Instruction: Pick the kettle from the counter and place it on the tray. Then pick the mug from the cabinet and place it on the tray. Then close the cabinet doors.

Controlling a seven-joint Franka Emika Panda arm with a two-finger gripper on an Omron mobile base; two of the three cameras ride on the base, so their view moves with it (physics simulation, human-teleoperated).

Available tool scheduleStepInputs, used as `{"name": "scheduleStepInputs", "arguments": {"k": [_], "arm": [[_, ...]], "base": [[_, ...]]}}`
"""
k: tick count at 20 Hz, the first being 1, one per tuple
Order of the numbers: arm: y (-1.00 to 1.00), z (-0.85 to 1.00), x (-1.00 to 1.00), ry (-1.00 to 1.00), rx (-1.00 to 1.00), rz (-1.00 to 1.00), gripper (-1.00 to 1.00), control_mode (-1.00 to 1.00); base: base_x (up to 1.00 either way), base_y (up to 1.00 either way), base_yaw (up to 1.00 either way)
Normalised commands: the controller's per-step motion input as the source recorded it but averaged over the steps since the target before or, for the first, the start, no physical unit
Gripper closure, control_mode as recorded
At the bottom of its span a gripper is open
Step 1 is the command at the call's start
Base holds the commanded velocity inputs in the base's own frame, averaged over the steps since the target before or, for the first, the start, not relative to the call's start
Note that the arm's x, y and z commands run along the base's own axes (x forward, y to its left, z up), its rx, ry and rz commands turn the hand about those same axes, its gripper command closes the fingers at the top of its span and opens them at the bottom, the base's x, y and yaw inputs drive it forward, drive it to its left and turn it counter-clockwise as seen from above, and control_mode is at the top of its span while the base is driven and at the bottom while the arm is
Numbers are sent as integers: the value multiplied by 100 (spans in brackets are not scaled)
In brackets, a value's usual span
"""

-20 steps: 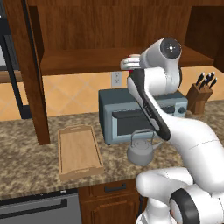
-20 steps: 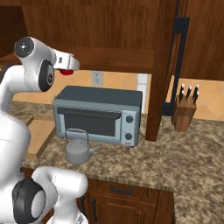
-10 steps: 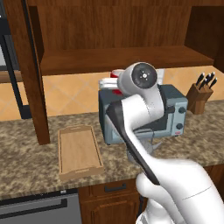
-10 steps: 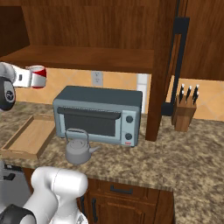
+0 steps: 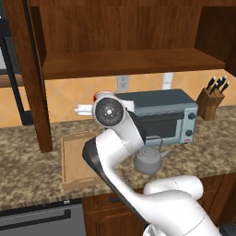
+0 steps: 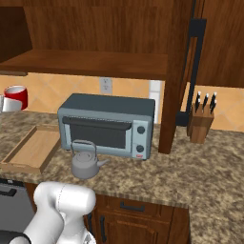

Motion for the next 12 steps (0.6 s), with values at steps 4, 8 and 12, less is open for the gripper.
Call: {"name": "scheduleStepInputs", "arguments": {"k": [4,8,12], "arm": [[49,-51,12,5,0,0,100,-100],[22,-58,25,0,0,0,100,-100],[11,-57,25,0,0,0,100,-100]], "base": [[0,0,0],[0,0,0],[0,0,0]]}}
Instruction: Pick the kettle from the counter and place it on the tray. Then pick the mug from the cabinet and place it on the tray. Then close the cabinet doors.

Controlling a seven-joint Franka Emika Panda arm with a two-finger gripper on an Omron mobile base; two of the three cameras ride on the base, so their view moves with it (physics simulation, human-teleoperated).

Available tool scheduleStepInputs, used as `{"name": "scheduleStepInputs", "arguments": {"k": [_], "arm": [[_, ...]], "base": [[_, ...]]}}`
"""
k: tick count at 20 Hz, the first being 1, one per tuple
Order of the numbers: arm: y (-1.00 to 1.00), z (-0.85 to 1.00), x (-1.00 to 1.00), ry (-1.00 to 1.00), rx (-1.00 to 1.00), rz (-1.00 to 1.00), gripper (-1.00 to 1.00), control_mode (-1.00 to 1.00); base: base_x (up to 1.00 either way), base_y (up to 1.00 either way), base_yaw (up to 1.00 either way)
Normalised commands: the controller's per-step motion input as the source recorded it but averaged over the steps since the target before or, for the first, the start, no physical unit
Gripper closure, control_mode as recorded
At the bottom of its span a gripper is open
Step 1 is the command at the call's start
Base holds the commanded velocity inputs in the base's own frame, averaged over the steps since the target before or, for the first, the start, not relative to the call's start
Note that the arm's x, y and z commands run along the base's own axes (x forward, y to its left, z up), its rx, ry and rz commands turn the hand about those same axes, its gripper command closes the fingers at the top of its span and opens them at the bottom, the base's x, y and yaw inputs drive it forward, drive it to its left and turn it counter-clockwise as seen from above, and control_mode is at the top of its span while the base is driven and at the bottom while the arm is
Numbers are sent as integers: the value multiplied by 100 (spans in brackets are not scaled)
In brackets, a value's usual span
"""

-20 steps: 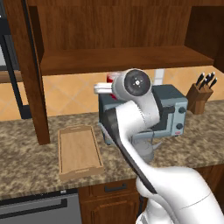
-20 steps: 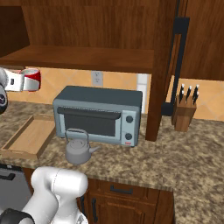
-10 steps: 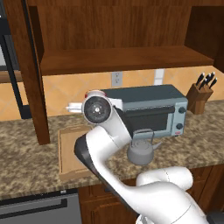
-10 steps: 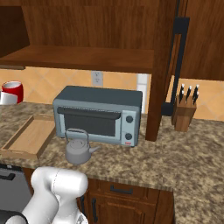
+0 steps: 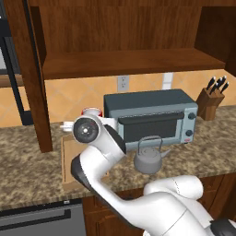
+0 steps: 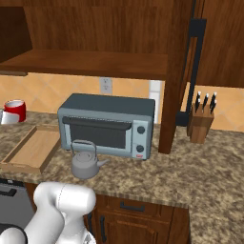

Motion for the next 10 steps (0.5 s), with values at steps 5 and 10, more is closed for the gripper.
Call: {"name": "scheduleStepInputs", "arguments": {"k": [5,10], "arm": [[12,-53,29,0,0,0,100,-100],[12,-53,32,0,0,-1,100,-100]], "base": [[0,0,0],[0,0,0]]}}
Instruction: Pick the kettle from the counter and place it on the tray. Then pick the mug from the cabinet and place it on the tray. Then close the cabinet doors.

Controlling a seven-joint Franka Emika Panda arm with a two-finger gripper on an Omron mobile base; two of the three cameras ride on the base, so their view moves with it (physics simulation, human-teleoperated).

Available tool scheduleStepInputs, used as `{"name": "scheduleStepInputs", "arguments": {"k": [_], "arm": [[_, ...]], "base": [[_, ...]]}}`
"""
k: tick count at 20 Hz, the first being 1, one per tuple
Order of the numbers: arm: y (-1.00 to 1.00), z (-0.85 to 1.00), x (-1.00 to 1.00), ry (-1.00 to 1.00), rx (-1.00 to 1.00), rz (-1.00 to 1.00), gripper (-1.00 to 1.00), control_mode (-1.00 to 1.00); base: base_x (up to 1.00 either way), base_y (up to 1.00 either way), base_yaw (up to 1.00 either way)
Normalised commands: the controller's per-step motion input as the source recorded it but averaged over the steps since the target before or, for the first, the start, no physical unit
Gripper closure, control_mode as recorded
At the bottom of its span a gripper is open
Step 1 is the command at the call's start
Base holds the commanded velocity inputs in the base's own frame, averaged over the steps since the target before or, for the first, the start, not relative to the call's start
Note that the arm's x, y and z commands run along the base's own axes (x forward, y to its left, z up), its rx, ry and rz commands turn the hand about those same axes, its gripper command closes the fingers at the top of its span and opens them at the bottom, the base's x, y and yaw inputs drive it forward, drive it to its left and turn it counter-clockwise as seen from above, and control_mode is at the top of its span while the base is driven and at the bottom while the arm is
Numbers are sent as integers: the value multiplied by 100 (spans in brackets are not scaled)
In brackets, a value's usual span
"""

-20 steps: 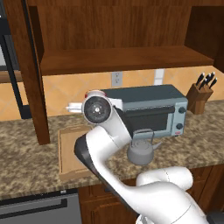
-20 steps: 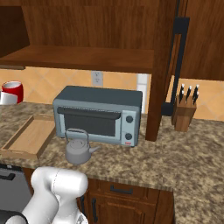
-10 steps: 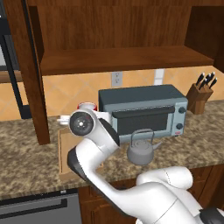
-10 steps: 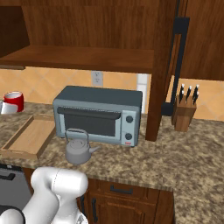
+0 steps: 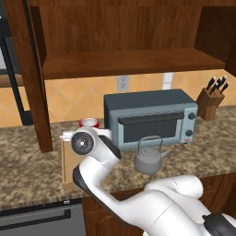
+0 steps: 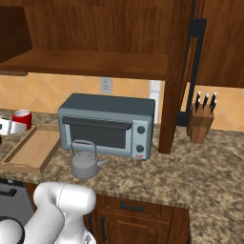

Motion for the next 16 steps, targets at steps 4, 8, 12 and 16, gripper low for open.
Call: {"name": "scheduleStepInputs", "arguments": {"k": [4,8,12,16], "arm": [[20,-54,35,0,0,-5,100,-100],[24,-47,40,1,0,-13,100,-100],[22,-43,44,2,0,-14,100,-100],[22,-41,50,0,0,-14,100,-100]], "base": [[0,0,0],[0,0,0],[0,0,0],[0,0,0]]}}
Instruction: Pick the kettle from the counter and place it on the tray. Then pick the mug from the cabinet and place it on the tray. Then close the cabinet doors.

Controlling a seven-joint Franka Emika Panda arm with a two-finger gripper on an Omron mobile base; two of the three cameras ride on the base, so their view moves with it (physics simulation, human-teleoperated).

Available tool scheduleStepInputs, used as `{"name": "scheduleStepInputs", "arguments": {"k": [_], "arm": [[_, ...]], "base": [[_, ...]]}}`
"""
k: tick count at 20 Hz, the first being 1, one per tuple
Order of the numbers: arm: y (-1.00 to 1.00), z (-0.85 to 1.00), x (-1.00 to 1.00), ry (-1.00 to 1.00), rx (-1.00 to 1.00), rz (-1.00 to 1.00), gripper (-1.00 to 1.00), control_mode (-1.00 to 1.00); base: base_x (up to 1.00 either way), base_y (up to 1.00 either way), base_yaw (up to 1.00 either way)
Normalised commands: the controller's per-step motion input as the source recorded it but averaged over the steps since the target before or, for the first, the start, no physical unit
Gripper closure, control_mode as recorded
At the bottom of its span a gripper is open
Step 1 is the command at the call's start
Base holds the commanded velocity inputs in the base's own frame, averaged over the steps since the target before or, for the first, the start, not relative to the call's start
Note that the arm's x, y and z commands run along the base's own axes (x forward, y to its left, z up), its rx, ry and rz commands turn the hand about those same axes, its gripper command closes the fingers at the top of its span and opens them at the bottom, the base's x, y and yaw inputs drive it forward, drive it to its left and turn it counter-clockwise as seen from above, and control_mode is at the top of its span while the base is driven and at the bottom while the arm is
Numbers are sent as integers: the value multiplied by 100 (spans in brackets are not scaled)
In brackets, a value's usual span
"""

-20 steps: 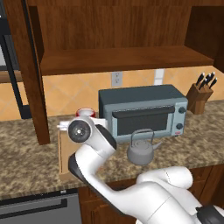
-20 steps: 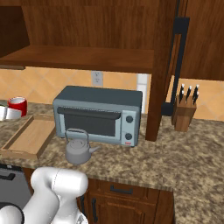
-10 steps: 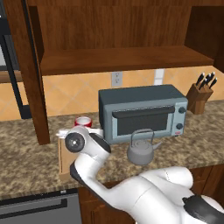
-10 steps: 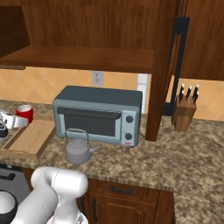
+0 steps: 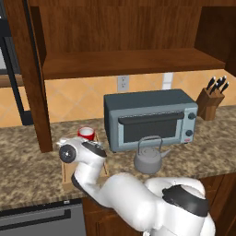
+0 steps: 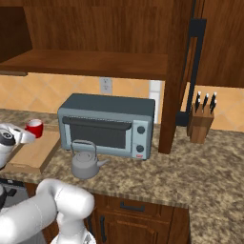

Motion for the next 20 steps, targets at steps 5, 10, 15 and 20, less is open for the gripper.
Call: {"name": "scheduleStepInputs", "arguments": {"k": [5,10,15,20], "arm": [[23,-39,55,0,0,-14,100,-100],[19,-36,54,0,0,-13,100,-100],[24,-37,52,0,0,-10,100,-100],[26,-35,45,0,0,-7,100,-100]], "base": [[0,0,0],[0,0,0],[0,0,0],[0,0,0]]}}
